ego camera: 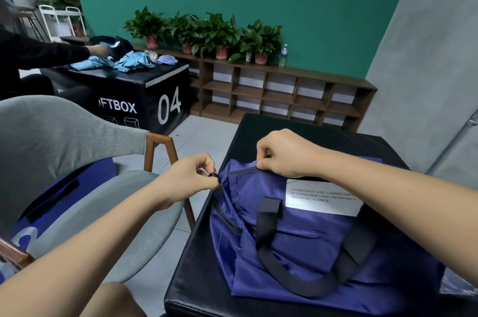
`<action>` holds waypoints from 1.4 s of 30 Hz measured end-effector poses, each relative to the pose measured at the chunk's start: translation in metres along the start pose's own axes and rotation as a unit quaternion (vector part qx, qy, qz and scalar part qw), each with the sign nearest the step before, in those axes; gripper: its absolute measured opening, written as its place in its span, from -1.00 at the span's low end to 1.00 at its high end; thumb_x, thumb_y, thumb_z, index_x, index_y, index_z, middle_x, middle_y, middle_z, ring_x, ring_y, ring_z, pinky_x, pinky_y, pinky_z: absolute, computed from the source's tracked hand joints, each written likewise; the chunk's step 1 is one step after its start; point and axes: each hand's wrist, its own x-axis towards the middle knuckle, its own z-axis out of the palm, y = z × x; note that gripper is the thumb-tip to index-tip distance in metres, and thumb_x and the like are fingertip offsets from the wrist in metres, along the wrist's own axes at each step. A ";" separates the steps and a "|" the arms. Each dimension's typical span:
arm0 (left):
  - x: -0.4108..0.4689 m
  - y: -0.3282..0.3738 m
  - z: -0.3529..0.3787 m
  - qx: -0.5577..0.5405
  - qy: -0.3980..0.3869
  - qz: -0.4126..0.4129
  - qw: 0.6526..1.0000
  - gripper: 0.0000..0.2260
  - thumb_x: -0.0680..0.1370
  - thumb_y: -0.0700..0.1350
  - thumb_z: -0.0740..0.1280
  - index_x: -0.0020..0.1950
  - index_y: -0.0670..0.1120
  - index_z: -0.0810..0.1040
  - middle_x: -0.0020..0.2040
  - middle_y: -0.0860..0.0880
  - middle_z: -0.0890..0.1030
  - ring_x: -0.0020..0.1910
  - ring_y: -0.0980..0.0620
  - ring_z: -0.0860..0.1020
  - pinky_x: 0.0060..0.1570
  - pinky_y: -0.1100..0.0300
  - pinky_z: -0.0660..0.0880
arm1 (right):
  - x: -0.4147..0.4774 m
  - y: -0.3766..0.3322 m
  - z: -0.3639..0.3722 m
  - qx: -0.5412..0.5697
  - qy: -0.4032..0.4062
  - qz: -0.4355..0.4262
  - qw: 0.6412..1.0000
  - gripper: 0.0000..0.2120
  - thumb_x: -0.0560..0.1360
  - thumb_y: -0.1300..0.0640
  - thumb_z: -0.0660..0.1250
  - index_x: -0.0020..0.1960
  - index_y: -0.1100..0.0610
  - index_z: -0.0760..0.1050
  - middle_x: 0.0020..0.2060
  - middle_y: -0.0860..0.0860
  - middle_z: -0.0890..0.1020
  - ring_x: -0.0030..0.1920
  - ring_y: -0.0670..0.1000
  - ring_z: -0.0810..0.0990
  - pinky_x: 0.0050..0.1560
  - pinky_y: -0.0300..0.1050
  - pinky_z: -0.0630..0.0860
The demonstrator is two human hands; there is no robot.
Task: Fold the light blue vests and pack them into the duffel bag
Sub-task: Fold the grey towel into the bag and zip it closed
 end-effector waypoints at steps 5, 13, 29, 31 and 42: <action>0.002 0.005 -0.001 0.029 0.000 0.008 1.000 -0.81 0.42 -0.10 0.52 -0.08 -0.05 0.55 -0.11 -0.18 0.68 -0.16 0.03 0.58 -0.07 0.07 0.46 | -0.024 0.026 -0.015 -0.001 0.005 0.015 1.000 -0.86 0.58 0.08 0.49 -0.16 0.02 0.65 -0.21 -0.16 0.64 -0.15 -0.15 0.61 -0.21 -0.26 0.45; -0.001 0.003 -0.013 0.064 0.028 -0.008 0.998 -0.65 0.27 0.08 0.49 -0.09 -0.08 0.52 -0.12 -0.16 0.69 -0.19 0.04 0.56 -0.08 0.03 0.43 | -0.072 0.092 -0.048 -0.047 0.026 0.065 0.996 -0.85 0.54 0.07 0.48 -0.21 -0.01 0.65 -0.24 -0.18 0.69 -0.18 -0.17 0.62 -0.16 -0.25 0.50; 0.057 0.039 0.036 0.131 0.132 0.001 0.983 -0.75 0.46 -0.19 0.51 -0.03 -0.14 0.45 -0.26 -0.02 0.74 -0.25 -0.03 0.73 -0.08 -0.05 0.62 | -0.192 0.196 -0.095 -0.060 0.090 0.180 0.978 -0.87 0.55 0.05 0.54 -0.17 -0.06 0.68 -0.23 -0.20 0.71 -0.15 -0.23 0.63 -0.16 -0.26 0.45; 0.063 0.041 0.045 0.104 0.150 0.011 0.983 -0.76 0.49 -0.22 0.50 -0.02 -0.14 0.45 -0.22 -0.04 0.73 -0.23 0.01 0.75 -0.16 0.07 0.62 | -0.195 0.199 -0.095 -0.057 0.097 0.181 0.977 -0.87 0.56 0.06 0.53 -0.17 -0.06 0.69 -0.24 -0.20 0.71 -0.17 -0.23 0.63 -0.19 -0.33 0.42; 0.143 0.087 0.081 0.094 0.164 0.045 0.981 -0.75 0.47 -0.22 0.47 0.04 -0.19 0.46 -0.25 -0.06 0.71 -0.48 0.21 0.55 -0.30 0.15 0.47 | -0.213 0.211 -0.115 -0.052 0.131 0.197 0.970 -0.83 0.57 0.02 0.52 -0.19 -0.08 0.65 -0.27 -0.18 0.70 -0.19 -0.16 0.65 -0.19 -0.19 0.49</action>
